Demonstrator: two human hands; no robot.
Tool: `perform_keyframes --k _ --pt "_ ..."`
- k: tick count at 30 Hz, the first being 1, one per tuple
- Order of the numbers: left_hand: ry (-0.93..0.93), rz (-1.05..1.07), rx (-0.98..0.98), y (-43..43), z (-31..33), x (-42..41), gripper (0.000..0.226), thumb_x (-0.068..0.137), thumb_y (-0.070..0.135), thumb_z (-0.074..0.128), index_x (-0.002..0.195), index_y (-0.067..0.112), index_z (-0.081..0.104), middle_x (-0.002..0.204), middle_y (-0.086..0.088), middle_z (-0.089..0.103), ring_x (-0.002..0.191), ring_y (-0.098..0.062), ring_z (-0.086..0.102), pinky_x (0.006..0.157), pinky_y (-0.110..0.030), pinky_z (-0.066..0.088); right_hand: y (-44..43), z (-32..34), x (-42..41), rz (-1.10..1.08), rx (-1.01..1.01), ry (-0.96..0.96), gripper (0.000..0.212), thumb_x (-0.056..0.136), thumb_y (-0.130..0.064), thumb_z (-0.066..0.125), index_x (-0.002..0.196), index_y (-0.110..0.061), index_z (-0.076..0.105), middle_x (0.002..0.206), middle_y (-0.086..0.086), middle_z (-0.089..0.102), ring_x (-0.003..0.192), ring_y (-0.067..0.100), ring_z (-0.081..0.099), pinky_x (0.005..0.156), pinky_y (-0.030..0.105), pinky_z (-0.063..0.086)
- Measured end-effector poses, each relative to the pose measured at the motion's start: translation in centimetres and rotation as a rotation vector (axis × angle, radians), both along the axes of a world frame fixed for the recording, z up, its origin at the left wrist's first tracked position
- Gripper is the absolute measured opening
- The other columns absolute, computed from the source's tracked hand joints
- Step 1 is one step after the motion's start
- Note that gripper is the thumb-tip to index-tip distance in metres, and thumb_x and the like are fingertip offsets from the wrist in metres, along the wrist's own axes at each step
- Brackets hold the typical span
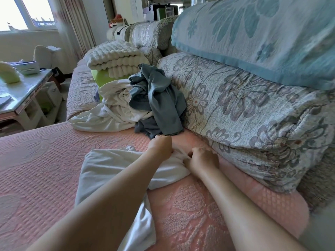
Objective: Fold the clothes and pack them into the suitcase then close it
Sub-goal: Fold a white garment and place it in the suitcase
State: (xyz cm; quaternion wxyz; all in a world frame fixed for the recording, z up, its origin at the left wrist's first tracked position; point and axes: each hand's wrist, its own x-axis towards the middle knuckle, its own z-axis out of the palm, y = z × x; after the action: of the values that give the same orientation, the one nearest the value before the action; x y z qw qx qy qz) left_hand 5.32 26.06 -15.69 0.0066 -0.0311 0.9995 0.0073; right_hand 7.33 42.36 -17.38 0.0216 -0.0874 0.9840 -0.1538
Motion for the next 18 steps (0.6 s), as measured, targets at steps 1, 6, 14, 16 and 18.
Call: perform_keyframes --k 1,6,14,16,18 --pt "0.032 0.015 -0.026 0.1 0.3 -0.1 0.029 0.097 0.019 0.052 0.124 0.014 0.059 0.129 -0.008 0.059 0.121 -0.027 0.051 0.088 -0.035 0.045 -0.1 0.0 -0.1 0.004 0.003 0.012 0.039 0.092 -0.044 0.058 0.125 -0.024 0.064 0.134 0.005 0.06 0.125 0.027 0.053 0.098 0.035 0.041" --pt "0.207 0.046 0.439 -1.4 2.9 1.2 0.019 0.09 0.01 0.051 0.095 0.019 0.066 0.101 -0.001 0.067 0.087 -0.019 0.059 0.066 -0.025 0.044 -0.7 0.8 1.0 0.083 -0.088 0.001 0.037 0.09 -0.048 0.056 0.114 -0.023 0.068 0.129 0.007 0.057 0.126 0.029 0.047 0.099 0.036 0.042" --pt "0.546 -0.032 0.631 -10.6 7.3 8.9 0.034 0.075 -0.014 0.058 0.09 0.015 0.07 0.082 0.01 0.066 0.073 -0.007 0.059 0.065 -0.008 0.044 -5.5 6.1 4.1 0.152 -0.782 -0.04 0.018 0.084 -0.031 0.071 0.083 -0.019 0.058 0.067 -0.006 0.057 0.061 0.012 0.053 0.048 0.019 0.041" --pt "0.616 -0.043 0.533 -13.3 7.4 11.2 0.038 0.069 -0.018 0.055 0.084 0.012 0.074 0.08 0.009 0.064 0.076 -0.012 0.058 0.068 -0.003 0.039 -7.7 7.9 5.7 0.227 -0.9 -0.138 0.022 0.083 -0.028 0.077 0.09 -0.016 0.06 0.067 -0.004 0.056 0.06 0.011 0.051 0.051 0.02 0.043" --pt "0.589 -0.039 0.451 -16.5 6.2 13.3 0.042 0.064 -0.015 0.056 0.075 0.022 0.073 0.079 0.009 0.061 0.078 -0.017 0.061 0.073 -0.012 0.046 -9.5 9.1 7.3 0.387 -0.938 -0.376 0.026 0.083 -0.017 0.08 0.1 -0.014 0.061 0.077 0.001 0.063 0.067 0.014 0.058 0.059 0.028 0.049"
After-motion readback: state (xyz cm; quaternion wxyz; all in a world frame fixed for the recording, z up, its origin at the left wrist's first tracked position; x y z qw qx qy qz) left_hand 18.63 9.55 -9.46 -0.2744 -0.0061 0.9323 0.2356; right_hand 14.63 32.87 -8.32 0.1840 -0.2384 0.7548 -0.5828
